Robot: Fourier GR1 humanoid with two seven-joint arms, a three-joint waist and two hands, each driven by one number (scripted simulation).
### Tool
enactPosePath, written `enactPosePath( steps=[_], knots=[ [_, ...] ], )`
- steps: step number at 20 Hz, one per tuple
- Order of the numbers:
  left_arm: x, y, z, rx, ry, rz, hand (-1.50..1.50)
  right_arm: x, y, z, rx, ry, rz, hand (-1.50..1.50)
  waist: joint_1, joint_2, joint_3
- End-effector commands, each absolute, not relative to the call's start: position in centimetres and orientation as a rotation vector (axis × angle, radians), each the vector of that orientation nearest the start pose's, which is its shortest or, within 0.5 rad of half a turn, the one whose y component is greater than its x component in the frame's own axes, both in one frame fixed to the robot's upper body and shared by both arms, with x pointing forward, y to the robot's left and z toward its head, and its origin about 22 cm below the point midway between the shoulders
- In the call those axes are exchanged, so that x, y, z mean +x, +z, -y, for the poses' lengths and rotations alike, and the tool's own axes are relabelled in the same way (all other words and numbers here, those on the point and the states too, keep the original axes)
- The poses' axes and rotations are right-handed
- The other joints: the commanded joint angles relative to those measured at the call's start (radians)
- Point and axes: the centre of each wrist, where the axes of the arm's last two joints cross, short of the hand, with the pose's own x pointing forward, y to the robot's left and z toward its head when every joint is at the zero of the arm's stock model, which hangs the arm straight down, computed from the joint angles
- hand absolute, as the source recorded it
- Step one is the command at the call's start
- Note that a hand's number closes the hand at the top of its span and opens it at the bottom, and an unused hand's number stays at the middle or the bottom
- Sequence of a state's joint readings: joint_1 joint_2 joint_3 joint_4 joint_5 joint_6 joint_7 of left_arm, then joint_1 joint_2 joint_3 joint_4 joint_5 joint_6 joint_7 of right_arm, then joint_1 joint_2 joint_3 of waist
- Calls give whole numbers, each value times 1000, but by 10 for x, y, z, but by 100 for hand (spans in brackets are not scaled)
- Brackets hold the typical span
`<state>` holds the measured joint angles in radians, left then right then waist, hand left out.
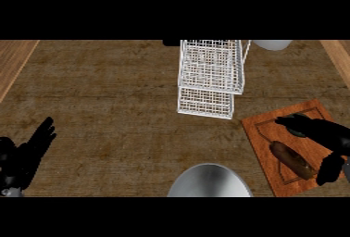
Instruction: Pick the sweet potato from the cutting board and place it in the tiered basket
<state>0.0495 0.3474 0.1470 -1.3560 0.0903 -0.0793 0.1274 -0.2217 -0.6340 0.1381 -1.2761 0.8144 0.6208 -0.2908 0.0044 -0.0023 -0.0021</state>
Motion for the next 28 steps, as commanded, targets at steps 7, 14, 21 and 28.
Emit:
enactPosePath(
  steps=[7, 14, 21, 28],
  knots=[
    [215, -15, -361, 264, -66, 1187, 0, 282, 24, 355, -354, 1549, 912, -150, -2, 2, 2],
    [214, -19, -367, 295, -68, 1199, 0, 282, 4, 345, -269, 1581, 884, -150, 0, 2, 2],
    [202, -32, -351, 269, -72, 1204, 0, 280, -6, 342, -281, 1568, 1103, 150, 4, 2, 3],
    [220, -4, -374, 286, -72, 1189, 0, 285, 7, 274, -391, 1396, 1206, 150, -3, -3, 1]
  ],
)
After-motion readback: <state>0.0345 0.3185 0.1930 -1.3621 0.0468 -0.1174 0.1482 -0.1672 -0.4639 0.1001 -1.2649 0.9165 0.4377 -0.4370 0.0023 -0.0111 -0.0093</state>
